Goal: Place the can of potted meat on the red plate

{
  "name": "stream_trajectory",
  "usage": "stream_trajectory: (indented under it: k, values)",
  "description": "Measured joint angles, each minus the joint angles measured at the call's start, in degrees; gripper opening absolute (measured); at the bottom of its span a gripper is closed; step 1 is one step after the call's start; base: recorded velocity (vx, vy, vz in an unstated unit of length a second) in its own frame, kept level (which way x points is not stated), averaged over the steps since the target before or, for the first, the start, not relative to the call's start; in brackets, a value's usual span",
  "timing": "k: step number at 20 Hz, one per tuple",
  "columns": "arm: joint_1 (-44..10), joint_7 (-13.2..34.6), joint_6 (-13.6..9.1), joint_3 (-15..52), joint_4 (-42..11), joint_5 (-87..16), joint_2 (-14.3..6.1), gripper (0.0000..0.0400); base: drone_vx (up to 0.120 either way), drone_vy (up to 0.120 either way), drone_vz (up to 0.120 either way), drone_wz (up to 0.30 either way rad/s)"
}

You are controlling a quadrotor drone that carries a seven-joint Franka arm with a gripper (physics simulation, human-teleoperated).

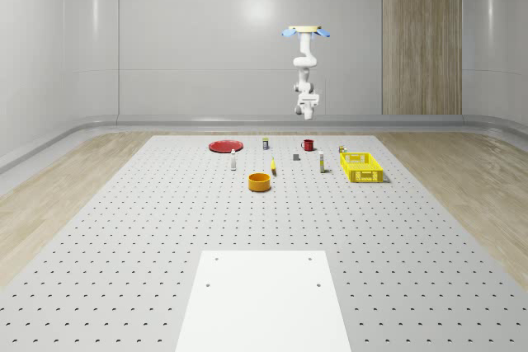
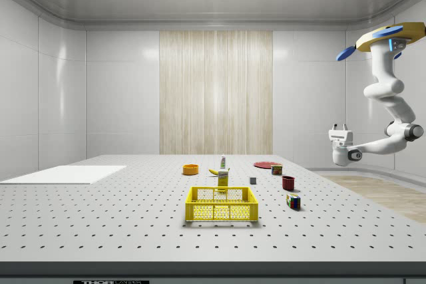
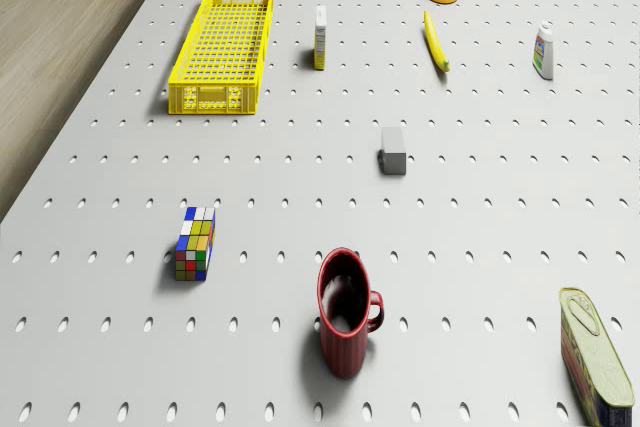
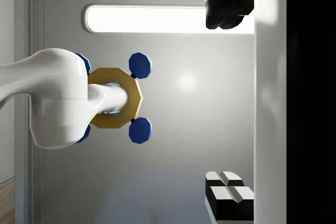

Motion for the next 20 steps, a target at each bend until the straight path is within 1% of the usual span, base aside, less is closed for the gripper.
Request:
stream_trajectory:
  k: [20]
  values:
    - [-0.15,-0.02,0.71,0.23,-0.31,-0.20,-0.48,0.0400,0.000,-0.120,0.000,0.000]
